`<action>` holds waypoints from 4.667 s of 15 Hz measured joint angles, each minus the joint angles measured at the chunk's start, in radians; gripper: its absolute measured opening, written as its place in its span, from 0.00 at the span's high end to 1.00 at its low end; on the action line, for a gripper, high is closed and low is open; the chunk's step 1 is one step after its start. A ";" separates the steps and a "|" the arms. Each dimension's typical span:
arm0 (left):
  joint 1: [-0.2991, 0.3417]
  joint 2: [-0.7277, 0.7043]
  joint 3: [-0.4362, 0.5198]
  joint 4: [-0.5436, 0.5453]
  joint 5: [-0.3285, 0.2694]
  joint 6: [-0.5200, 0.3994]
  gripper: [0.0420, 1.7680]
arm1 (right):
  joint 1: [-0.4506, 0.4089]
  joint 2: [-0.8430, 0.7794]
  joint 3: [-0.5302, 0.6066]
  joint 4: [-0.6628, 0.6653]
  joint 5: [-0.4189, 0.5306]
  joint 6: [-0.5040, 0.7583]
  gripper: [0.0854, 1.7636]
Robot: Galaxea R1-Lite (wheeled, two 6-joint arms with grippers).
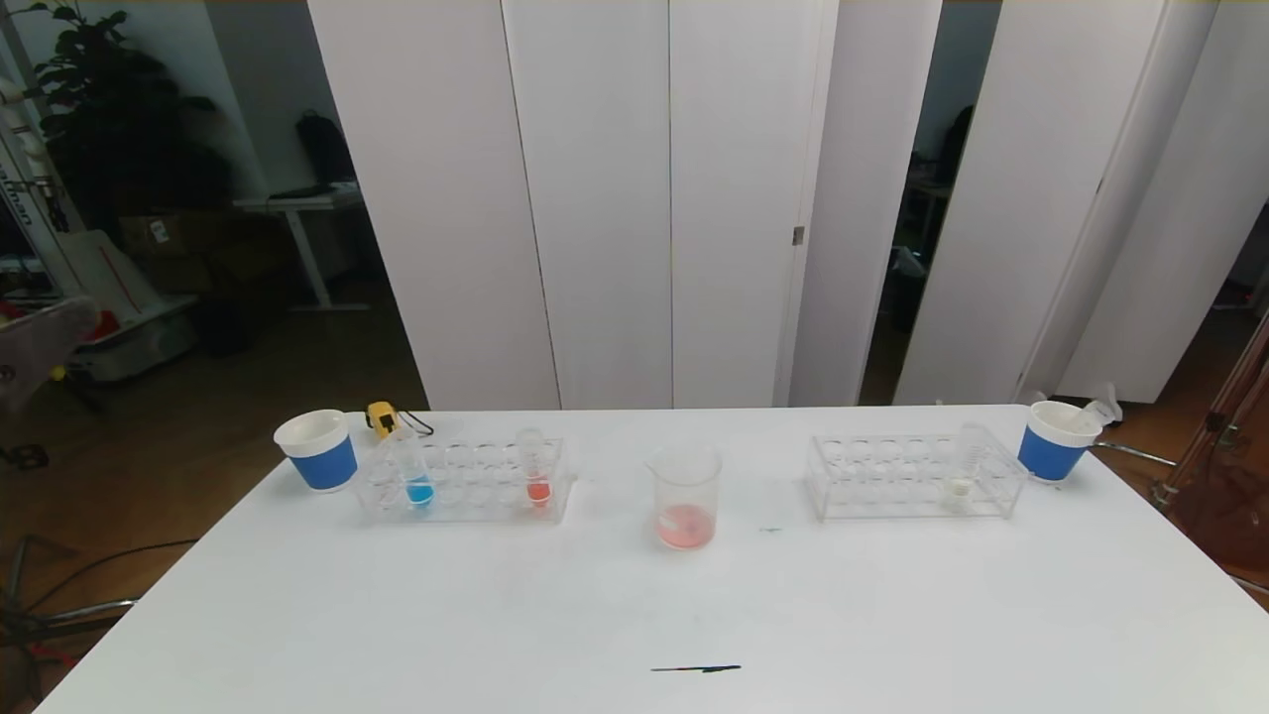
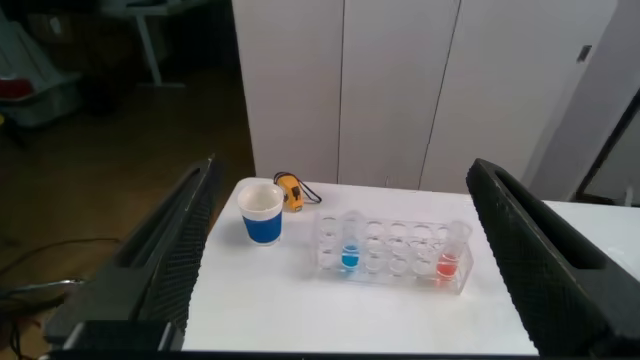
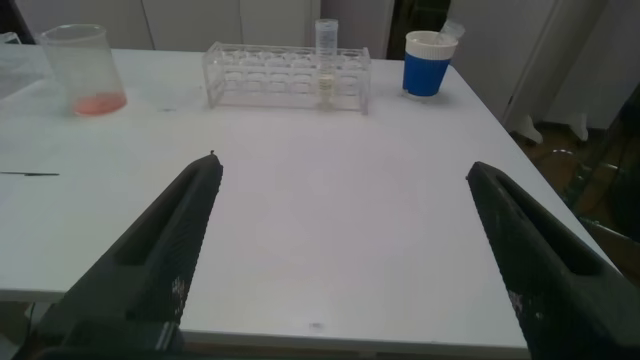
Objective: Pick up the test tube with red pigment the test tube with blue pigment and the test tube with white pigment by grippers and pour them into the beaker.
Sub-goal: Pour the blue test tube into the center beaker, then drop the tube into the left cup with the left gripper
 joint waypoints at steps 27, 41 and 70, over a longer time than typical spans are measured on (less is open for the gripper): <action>-0.009 0.771 0.320 -0.769 -0.155 -0.085 0.01 | 0.000 0.000 0.000 0.000 0.000 0.000 0.01; 0.008 1.043 0.146 -0.843 -0.154 -0.134 0.01 | 0.000 0.000 0.000 0.000 0.000 0.000 0.01; 0.030 1.228 -0.018 -0.870 -0.151 -0.138 0.70 | 0.000 0.000 0.000 0.000 0.000 0.000 0.01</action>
